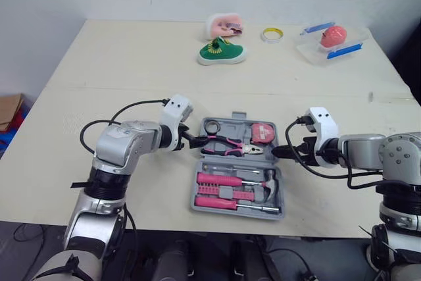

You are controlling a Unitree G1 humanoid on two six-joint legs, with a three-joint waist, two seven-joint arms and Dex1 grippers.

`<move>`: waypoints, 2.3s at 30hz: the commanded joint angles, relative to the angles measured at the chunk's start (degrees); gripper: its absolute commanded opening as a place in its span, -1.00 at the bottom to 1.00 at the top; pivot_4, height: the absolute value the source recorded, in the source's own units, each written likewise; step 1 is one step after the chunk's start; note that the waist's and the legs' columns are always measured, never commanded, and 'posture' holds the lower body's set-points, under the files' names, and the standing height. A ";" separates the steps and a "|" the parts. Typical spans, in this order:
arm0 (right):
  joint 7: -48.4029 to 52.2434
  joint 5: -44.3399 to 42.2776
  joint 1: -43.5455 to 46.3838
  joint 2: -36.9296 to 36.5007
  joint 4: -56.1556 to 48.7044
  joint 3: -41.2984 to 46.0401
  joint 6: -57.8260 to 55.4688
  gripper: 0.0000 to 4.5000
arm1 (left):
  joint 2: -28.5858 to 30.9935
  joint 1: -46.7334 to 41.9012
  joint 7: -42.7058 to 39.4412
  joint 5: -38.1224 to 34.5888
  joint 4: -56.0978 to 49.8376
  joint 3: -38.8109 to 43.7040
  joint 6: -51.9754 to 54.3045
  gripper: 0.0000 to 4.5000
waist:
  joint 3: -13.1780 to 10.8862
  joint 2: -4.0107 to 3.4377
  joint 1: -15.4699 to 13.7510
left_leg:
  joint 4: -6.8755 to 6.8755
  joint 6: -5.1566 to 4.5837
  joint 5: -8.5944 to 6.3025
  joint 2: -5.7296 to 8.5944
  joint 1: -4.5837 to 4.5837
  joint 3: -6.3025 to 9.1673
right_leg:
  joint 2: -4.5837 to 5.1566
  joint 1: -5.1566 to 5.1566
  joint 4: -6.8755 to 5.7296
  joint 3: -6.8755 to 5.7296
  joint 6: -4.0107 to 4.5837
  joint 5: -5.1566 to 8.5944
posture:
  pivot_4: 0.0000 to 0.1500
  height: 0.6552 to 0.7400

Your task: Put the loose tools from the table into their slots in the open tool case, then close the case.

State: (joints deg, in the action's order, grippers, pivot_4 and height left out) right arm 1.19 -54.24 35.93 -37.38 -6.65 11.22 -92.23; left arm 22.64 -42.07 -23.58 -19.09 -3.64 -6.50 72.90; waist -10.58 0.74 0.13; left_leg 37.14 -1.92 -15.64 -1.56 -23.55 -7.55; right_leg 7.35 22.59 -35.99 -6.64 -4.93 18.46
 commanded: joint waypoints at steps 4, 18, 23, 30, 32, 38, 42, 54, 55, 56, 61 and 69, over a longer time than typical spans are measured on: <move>-5.56 -1.41 1.79 2.70 3.23 0.31 -0.27 1.00 | -1.67 -0.62 1.11 0.68 -0.07 -1.14 0.85 0.98 | 0.03 0.05 0.06 | -0.02 0.01 0.01 -0.03 0.13 -0.08 | -0.01 -0.05 -0.02 0.10 0.00 0.00 | 1.00 1.00; -12.61 -4.90 2.80 8.95 9.58 4.27 -0.27 -0.30 | -4.64 -1.25 2.22 0.85 1.58 -1.36 3.33 -0.24 | 0.24 0.39 0.11 | -0.05 0.02 -0.01 -0.06 0.31 -0.15 | 0.00 -0.15 -0.06 0.20 0.02 -0.01 | 1.00 1.00; -15.33 -6.29 2.57 10.60 8.24 7.25 -0.27 -1.00 | -6.51 -1.64 2.47 0.16 1.02 0.87 5.03 -0.91 | 0.24 0.38 0.11 | -0.04 0.01 -0.01 -0.06 0.30 -0.16 | 0.01 -0.12 -0.09 0.21 0.02 -0.01 | 1.00 1.00; -4.35 -1.73 -1.55 8.04 -7.26 3.48 9.28 -1.00 | -9.01 -0.28 0.93 -1.28 -0.38 5.57 -5.41 -0.96 | 0.13 0.21 0.02 | -0.10 0.04 0.00 -0.05 0.22 -0.22 | 0.00 0.03 -0.09 0.27 0.02 -0.01 | 1.00 1.00; -0.05 1.77 -4.88 6.13 -10.16 1.58 15.57 -1.00 | -10.12 0.66 1.86 -1.31 -0.51 7.98 -8.42 -0.96 | 0.13 0.21 -0.09 | -0.11 0.02 -0.02 -0.03 0.10 -0.24 | -0.01 0.10 -0.03 0.26 0.01 -0.02 | 1.00 1.00; 12.67 21.47 -16.04 0.74 -11.41 -7.31 45.96 -1.00 | -9.48 6.04 0.39 2.64 1.68 8.10 -30.19 -0.96 | 0.12 0.23 -0.12 | -0.15 -0.03 -0.06 0.01 0.10 -0.46 | -0.07 0.11 0.08 0.35 -0.10 -0.08 | 1.00 1.00; 19.64 35.03 -23.06 -0.21 -6.15 -12.27 70.79 -1.00 | -8.46 9.34 -2.96 5.67 5.05 7.01 -48.70 -0.96 | 0.09 0.28 -0.07 | -0.12 -0.05 -0.07 -0.03 0.25 -0.76 | -0.12 0.15 0.13 0.32 -0.22 -0.14 | 1.00 1.00; 18.36 57.43 -31.90 0.26 6.33 -15.15 108.65 -1.00 | -1.45 19.44 -4.89 15.52 12.72 4.22 -84.88 -0.96 | 0.09 0.28 0.15 | -0.09 -0.03 -0.09 -0.14 0.41 -0.83 | -0.13 0.13 0.03 0.55 -0.22 -0.14 | 1.00 1.00; 18.13 58.32 -32.34 0.36 7.04 -15.18 110.10 -1.00 | -1.37 19.89 -4.52 15.66 13.27 4.37 -85.35 -0.96 | 0.09 0.28 0.10 | -0.09 -0.03 -0.09 -0.15 0.42 -0.83 | -0.13 0.12 0.04 0.56 -0.21 -0.15 | 1.00 1.00; 18.56 58.36 -32.75 0.51 7.59 -15.28 111.08 -1.00 | -1.37 20.12 -4.18 15.75 13.90 4.56 -86.01 -0.96 | 0.09 0.28 0.06 | -0.08 -0.04 -0.10 -0.14 0.42 -0.81 | -0.10 0.10 0.04 0.58 -0.21 -0.15 | 1.00 1.00; 20.43 56.84 -34.97 0.41 7.29 -14.52 115.11 -0.62 | -0.94 20.92 -6.37 13.58 15.05 5.00 -88.11 -0.64 | 0.09 0.28 0.07 | -0.08 -0.09 -0.13 -0.14 0.46 -0.74 | -0.07 0.01 0.06 0.66 -0.20 -0.14 | 1.00 1.00; 19.66 61.43 -49.26 -6.18 3.10 -2.77 121.48 0.97 | 10.45 29.05 -15.57 9.42 16.58 12.33 -89.87 0.66 | 0.13 0.21 0.11 | -0.09 -0.10 -0.17 -0.13 0.51 -0.73 | -0.04 -0.02 0.04 0.65 -0.17 -0.13 | 1.00 1.00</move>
State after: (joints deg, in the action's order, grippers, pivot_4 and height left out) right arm 20.82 6.40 -10.68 -41.80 -2.50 3.71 27.03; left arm 30.55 -14.72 -37.23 -7.99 12.08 1.34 -16.25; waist -10.45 0.95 0.24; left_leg 36.99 -1.96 -15.92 -1.70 -23.02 -8.29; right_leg 7.30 22.57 -35.92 -5.98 -5.05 18.37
